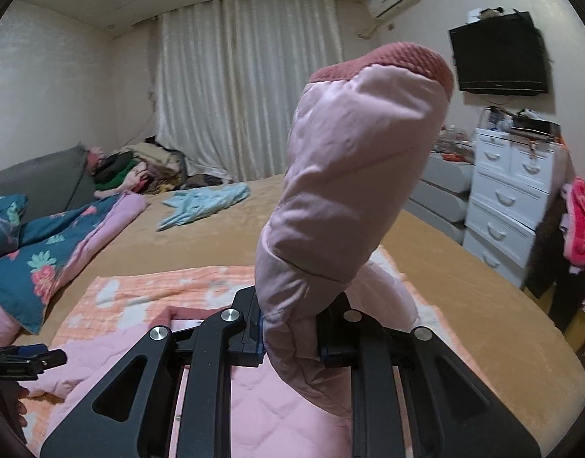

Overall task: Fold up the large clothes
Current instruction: 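Grasp the sleeve cuff with the right tool and lift it, then fold the held sleeve across the jacket front and release it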

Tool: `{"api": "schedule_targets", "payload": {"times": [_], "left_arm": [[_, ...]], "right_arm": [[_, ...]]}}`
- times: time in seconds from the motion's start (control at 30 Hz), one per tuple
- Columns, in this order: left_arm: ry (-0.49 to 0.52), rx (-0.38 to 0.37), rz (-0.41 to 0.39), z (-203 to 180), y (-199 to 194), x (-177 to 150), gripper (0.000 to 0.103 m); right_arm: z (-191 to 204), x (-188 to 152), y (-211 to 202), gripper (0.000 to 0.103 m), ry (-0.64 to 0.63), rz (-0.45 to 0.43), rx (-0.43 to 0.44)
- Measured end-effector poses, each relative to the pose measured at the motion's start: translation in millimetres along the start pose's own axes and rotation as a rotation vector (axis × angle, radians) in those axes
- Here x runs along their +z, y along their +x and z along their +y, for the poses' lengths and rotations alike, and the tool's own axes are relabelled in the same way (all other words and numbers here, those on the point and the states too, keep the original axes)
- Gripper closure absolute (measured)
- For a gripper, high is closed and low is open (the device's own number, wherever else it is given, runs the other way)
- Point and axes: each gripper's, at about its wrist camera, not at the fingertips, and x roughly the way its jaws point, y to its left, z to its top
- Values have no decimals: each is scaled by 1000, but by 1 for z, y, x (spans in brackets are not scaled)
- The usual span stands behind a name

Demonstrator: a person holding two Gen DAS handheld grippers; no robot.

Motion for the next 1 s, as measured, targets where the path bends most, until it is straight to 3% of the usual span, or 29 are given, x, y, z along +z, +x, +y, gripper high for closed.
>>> {"api": "schedule_targets", "payload": {"times": [0.43,1.0], "left_arm": [[-109,-17,-11,45,-13,-2,8],[-246,-96,-14,97,-7,-24,9]], "right_arm": [[101,-21,22,85,-125,21,135],[173,-88,63,85,-198,141,228]]}}
